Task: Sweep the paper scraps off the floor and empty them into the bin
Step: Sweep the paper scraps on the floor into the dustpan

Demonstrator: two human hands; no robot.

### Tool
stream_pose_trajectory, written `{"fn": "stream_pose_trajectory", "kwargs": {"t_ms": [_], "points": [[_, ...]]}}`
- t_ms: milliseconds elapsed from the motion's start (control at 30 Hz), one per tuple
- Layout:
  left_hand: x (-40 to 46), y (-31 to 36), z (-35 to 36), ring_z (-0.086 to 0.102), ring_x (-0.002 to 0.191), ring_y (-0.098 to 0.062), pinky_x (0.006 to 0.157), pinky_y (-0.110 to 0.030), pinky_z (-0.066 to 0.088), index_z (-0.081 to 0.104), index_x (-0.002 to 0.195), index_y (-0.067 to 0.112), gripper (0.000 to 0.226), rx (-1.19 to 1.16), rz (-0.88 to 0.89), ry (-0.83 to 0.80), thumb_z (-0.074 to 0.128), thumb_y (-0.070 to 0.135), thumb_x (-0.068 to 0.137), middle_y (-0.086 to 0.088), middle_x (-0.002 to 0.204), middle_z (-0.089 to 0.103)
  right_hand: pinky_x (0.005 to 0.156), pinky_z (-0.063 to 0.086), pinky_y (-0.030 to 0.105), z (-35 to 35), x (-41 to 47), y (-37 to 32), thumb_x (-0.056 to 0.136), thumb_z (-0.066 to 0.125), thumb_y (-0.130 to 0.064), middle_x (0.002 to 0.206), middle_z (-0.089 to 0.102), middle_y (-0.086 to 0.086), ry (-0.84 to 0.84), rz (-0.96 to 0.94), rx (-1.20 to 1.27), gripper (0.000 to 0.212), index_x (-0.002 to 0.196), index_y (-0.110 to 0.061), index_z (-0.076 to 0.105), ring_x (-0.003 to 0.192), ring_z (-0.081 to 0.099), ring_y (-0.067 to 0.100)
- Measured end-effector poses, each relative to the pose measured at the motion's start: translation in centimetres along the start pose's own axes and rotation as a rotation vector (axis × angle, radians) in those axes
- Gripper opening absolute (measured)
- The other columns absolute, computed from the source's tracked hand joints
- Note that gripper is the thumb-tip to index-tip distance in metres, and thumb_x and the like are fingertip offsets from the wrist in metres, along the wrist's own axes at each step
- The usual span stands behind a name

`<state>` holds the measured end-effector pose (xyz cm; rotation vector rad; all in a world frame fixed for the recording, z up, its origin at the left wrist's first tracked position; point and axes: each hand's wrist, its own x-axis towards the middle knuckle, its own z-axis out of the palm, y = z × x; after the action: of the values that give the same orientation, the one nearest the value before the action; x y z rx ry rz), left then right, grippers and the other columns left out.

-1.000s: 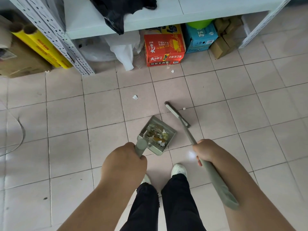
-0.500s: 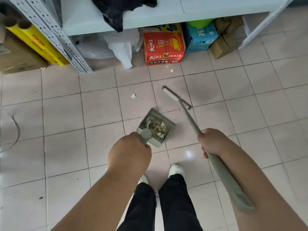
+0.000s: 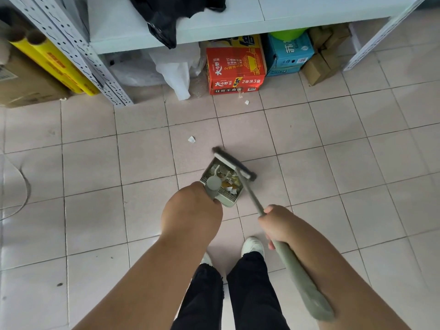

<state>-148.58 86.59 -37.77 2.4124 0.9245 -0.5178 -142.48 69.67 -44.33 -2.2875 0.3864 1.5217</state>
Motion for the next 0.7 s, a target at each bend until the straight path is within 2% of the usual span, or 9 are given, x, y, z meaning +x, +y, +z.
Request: {"fn": "stream_pose_trajectory", "kwargs": {"t_ms": [100, 167, 267, 367, 500, 567, 633, 700], "points": [[0.1, 0.4, 0.1, 0.041, 0.053, -0.009, 0.041, -0.022, 0.025, 0.042, 0.073, 0.023, 0.010, -0.005, 0.000, -0.020, 0.047, 0.026, 0.082, 0.007, 0.063, 0.048, 0.035, 0.037, 0.014, -2.6, -1.6, 0.7, 0.089, 0.038, -0.007, 0.066, 0.053, 0.011, 0.003, -0.075, -0.013, 0.010, 0.086, -0.010, 0.047, 0.028, 0.051, 0.016], [0.2, 0.5, 0.1, 0.041, 0.053, -0.009, 0.041, -0.022, 0.025, 0.041, 0.072, 0.023, 0.011, 0.002, -0.002, -0.023, 0.047, 0.026, 0.082, 0.007, 0.063, 0.048, 0.038, 0.039, 0.017, -4.2, -2.3, 0.8, 0.086, 0.037, -0.007, 0.060, 0.051, 0.010, 0.031, -0.097, -0.014, 0.014, 0.089, -0.008, 0.051, 0.029, 0.052, 0.017], [0.2, 0.3, -0.1, 0.040, 0.053, -0.009, 0.041, -0.023, 0.025, 0.039, 0.070, 0.024, 0.014, 0.007, -0.007, -0.027, 0.047, 0.025, 0.082, 0.007, 0.063, 0.047, 0.039, 0.040, 0.018, -5.2, -2.0, 1.0, 0.084, 0.035, -0.008, 0.063, 0.050, 0.010, 0.082, -0.086, 0.036, 0.022, 0.096, -0.008, 0.053, 0.029, 0.052, 0.019], [0.0, -0.1, -0.1, 0.042, 0.053, -0.008, 0.041, -0.023, 0.025, 0.034, 0.064, 0.025, 0.022, 0.012, -0.007, -0.023, 0.046, 0.025, 0.082, 0.007, 0.063, 0.048, 0.042, 0.040, 0.019, -5.1, -0.7, 0.7, 0.085, 0.034, -0.009, 0.071, 0.050, 0.012, 0.117, -0.070, 0.076, 0.015, 0.088, -0.008, 0.049, 0.030, 0.053, 0.019], [0.0, -0.2, -0.1, 0.042, 0.053, -0.009, 0.041, -0.023, 0.025, 0.034, 0.063, 0.025, 0.022, 0.021, -0.005, -0.013, 0.046, 0.025, 0.082, 0.007, 0.062, 0.049, 0.041, 0.037, 0.020, -4.3, 1.4, 0.3, 0.088, 0.034, -0.003, 0.063, 0.050, 0.014, 0.091, -0.050, 0.070, 0.011, 0.084, -0.003, 0.044, 0.031, 0.053, 0.021], [0.0, -0.3, -0.2, 0.041, 0.053, -0.009, 0.041, -0.023, 0.025, 0.036, 0.066, 0.025, 0.019, 0.017, -0.002, -0.014, 0.046, 0.025, 0.082, 0.007, 0.063, 0.048, 0.036, 0.035, 0.014, -3.3, 2.0, 0.1, 0.089, 0.035, -0.004, 0.062, 0.050, 0.015, 0.061, -0.028, 0.068, 0.012, 0.082, -0.005, 0.044, 0.026, 0.050, 0.019], [0.0, -0.5, -0.2, 0.041, 0.052, -0.009, 0.041, -0.023, 0.025, 0.040, 0.070, 0.024, 0.014, 0.012, 0.002, -0.009, 0.046, 0.026, 0.083, 0.007, 0.063, 0.048, 0.034, 0.035, 0.013, -1.8, 2.2, -0.3, 0.090, 0.035, -0.006, 0.064, 0.050, 0.015, 0.032, -0.013, 0.087, 0.011, 0.088, -0.005, 0.047, 0.024, 0.048, 0.018], [-0.2, -1.0, -0.3, 0.041, 0.052, -0.009, 0.041, -0.023, 0.025, 0.043, 0.073, 0.022, 0.011, 0.000, -0.011, 0.001, 0.047, 0.026, 0.082, 0.006, 0.063, 0.049, 0.036, 0.038, 0.017, -0.5, 2.4, -0.9, 0.090, 0.037, -0.008, 0.066, 0.051, 0.014, 0.018, -0.029, 0.088, 0.014, 0.097, -0.006, 0.048, 0.027, 0.049, 0.019]]}}
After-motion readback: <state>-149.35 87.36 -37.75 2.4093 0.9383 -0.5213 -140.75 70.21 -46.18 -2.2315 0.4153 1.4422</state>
